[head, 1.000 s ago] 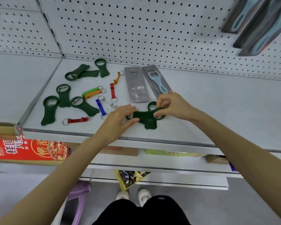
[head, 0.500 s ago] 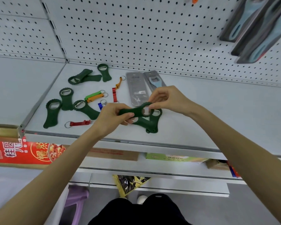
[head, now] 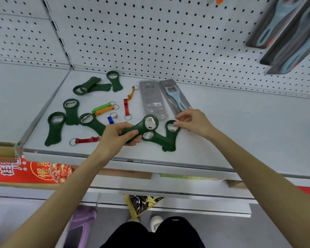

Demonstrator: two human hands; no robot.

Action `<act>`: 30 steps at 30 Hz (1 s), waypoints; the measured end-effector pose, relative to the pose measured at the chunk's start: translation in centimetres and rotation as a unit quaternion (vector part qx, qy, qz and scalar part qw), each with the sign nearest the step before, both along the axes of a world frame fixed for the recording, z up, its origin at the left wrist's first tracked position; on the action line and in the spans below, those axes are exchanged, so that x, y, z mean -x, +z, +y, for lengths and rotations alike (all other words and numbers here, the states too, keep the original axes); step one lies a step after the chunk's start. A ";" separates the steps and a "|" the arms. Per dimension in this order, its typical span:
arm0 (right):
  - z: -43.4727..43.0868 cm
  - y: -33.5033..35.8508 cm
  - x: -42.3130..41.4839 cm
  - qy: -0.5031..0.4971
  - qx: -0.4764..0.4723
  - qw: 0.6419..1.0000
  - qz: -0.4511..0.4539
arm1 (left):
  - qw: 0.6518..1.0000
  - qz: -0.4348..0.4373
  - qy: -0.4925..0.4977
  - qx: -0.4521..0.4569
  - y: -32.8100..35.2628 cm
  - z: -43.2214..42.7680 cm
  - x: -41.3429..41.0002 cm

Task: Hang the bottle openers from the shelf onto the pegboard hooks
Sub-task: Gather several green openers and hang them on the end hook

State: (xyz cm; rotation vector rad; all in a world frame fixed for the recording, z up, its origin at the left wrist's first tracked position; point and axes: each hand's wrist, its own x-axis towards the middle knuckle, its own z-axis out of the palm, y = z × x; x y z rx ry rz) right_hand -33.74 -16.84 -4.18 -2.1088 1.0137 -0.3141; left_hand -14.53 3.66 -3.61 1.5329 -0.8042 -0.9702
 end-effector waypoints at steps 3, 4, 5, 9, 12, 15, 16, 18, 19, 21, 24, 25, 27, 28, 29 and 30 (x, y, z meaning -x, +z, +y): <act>-0.1 -0.2 -0.5 -0.014 -0.006 1.000 -0.012 | 1.000 0.012 0.008 -0.002 0.0 -0.2 -0.1; -0.1 -0.3 -0.6 -0.016 -0.005 1.000 -0.014 | 1.000 0.018 0.009 -0.002 0.0 -0.3 -0.1; -0.2 -0.3 -0.6 -0.017 -0.003 1.000 -0.015 | 1.000 0.026 0.011 -0.002 0.1 -0.3 -0.1; -0.2 -0.6 -0.9 -0.021 0.000 1.000 -0.014 | 0.998 0.062 0.018 -0.003 0.1 -0.7 0.2; -0.2 -0.7 -1.0 -0.027 -0.006 1.000 -0.010 | 0.997 0.078 0.019 -0.006 -0.1 -1.0 0.4; -0.2 -0.7 -1.2 -0.030 -0.022 0.999 -0.009 | 0.995 0.097 0.016 -0.015 -0.3 -1.4 0.4; -0.3 -0.5 -1.1 -0.035 -0.028 0.999 -0.012 | 0.994 0.104 0.011 -0.016 -0.3 -1.5 0.5; -0.5 -0.1 -1.0 -0.052 -0.050 0.997 -0.025 | 0.993 0.116 -0.001 -0.020 -0.2 -1.8 0.7; -0.6 0.2 -0.9 -0.063 -0.065 0.995 -0.035 | 0.992 0.122 -0.006 -0.022 0.0 -2.0 0.8; -0.8 0.9 -0.7 -0.075 -0.088 0.992 -0.056 | 0.990 0.137 -0.011 -0.023 0.2 -2.4 0.9; -0.8 2.3 -0.3 -0.081 -0.100 0.987 -0.094 | 0.988 0.155 -0.009 -0.012 0.8 -3.1 1.0; -0.8 2.8 -0.2 -0.086 -0.102 0.985 -0.109 | 0.989 0.151 -0.008 -0.007 1.0 -3.4 1.1; -0.6 3.9 0.0 -0.102 -0.103 0.979 -0.143 | 0.993 0.117 -0.007 -0.002 1.4 -3.8 1.4; -0.5 4.5 0.1 -0.112 -0.102 0.976 -0.159 | 0.996 0.089 -0.009 0.000 1.5 -4.1 1.6; -0.4 5.1 0.1 -0.121 -0.104 0.972 -0.174 | 0.998 0.057 -0.010 0.005 1.7 -4.3 1.7; -0.2 5.7 0.2 -0.129 -0.109 0.968 -0.188 | 1.000 0.023 -0.012 0.014 1.9 -4.6 1.9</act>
